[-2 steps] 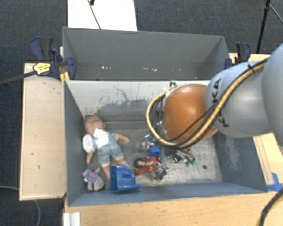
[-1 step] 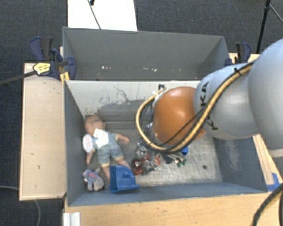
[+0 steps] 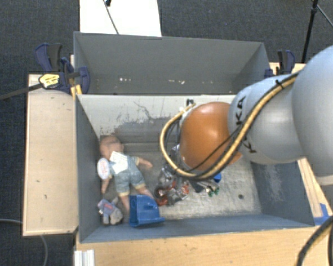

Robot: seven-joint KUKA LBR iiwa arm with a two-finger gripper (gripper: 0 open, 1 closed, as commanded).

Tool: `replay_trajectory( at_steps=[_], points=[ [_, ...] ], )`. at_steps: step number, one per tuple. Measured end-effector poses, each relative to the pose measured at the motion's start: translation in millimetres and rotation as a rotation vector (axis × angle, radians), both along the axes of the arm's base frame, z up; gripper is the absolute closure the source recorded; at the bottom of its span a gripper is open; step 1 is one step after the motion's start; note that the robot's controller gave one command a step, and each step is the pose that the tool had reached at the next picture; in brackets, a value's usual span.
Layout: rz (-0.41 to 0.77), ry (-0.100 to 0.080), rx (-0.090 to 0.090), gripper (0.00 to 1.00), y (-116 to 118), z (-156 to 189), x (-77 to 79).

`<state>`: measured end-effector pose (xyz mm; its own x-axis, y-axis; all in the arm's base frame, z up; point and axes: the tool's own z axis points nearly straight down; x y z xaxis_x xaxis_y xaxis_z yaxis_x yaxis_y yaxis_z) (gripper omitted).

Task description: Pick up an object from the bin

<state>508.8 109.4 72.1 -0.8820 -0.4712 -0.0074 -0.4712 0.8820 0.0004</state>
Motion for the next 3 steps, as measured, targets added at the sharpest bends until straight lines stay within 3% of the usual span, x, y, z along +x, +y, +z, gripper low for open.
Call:
replay_trajectory(
  at_steps=[2, 3],
  points=[
    [-0.001, 0.013, -0.004, 1.0, -1, 27, -3.7],
    [-0.002, 0.004, -0.002, 1.0, -1, 44, -1.2]
  ],
)
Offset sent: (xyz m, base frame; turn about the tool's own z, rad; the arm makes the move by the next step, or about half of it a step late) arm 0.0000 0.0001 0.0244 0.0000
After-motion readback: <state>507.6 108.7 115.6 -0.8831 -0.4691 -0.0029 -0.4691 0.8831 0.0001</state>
